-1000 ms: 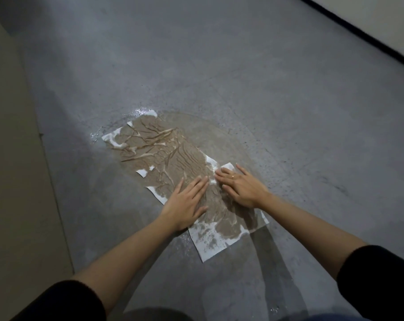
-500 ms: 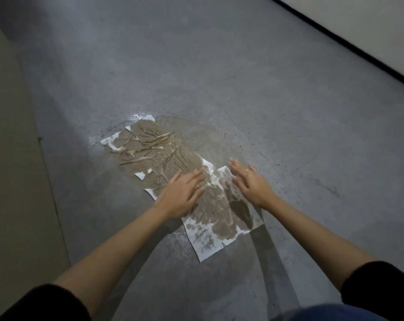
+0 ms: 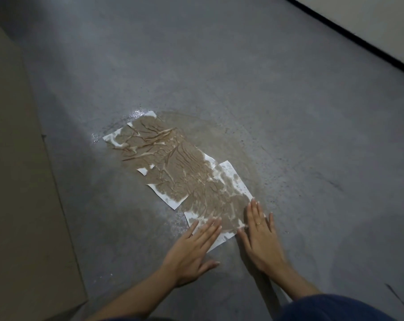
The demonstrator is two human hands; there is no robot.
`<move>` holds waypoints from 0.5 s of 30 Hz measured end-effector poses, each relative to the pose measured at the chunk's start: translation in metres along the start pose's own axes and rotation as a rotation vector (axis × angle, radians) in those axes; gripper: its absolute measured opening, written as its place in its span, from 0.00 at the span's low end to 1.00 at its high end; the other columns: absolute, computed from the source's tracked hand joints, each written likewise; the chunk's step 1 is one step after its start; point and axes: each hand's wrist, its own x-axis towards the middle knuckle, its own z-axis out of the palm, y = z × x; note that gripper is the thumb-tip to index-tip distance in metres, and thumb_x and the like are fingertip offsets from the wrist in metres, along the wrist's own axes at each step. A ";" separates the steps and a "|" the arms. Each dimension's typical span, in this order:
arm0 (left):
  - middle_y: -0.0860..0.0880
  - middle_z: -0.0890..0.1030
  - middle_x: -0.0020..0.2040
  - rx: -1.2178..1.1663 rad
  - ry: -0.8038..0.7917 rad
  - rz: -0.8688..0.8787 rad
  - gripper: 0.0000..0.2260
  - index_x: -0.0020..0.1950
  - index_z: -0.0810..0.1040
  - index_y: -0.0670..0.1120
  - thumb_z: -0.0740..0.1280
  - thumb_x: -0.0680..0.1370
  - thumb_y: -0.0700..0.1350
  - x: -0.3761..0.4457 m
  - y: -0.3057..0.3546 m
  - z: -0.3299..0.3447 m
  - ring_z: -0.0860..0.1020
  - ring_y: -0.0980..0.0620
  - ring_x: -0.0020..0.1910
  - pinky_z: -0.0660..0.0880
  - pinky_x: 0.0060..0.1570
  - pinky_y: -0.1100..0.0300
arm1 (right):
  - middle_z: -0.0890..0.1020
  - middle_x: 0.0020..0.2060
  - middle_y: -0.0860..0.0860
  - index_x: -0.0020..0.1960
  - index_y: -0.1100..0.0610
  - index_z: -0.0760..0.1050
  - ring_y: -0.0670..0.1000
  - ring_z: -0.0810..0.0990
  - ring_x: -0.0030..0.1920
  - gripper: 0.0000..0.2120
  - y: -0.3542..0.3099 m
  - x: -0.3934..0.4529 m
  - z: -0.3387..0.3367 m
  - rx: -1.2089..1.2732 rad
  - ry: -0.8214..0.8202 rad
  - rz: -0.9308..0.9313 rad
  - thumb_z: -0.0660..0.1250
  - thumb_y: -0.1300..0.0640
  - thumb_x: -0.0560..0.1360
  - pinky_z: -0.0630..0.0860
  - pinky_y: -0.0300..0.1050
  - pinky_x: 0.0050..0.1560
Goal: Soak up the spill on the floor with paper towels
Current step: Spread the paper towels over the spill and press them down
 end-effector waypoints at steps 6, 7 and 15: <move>0.46 0.63 0.76 -0.006 -0.010 -0.065 0.31 0.75 0.64 0.43 0.48 0.81 0.63 0.005 0.008 -0.006 0.60 0.48 0.76 0.52 0.70 0.46 | 0.44 0.77 0.48 0.79 0.54 0.44 0.47 0.43 0.78 0.37 0.004 0.007 -0.004 -0.064 0.006 -0.048 0.29 0.35 0.76 0.30 0.49 0.74; 0.47 0.66 0.75 -0.031 0.003 -0.083 0.29 0.74 0.66 0.44 0.48 0.82 0.62 0.007 0.008 -0.011 0.62 0.50 0.75 0.50 0.71 0.46 | 0.49 0.77 0.48 0.79 0.53 0.49 0.47 0.49 0.78 0.39 0.005 0.010 -0.008 -0.043 0.023 -0.041 0.28 0.35 0.76 0.32 0.49 0.75; 0.49 0.51 0.79 0.062 0.022 0.130 0.31 0.79 0.53 0.44 0.48 0.81 0.63 0.002 0.003 -0.010 0.48 0.49 0.78 0.45 0.73 0.43 | 0.39 0.77 0.48 0.79 0.52 0.40 0.45 0.36 0.77 0.32 -0.003 -0.001 -0.009 0.063 0.074 0.057 0.43 0.40 0.80 0.28 0.49 0.72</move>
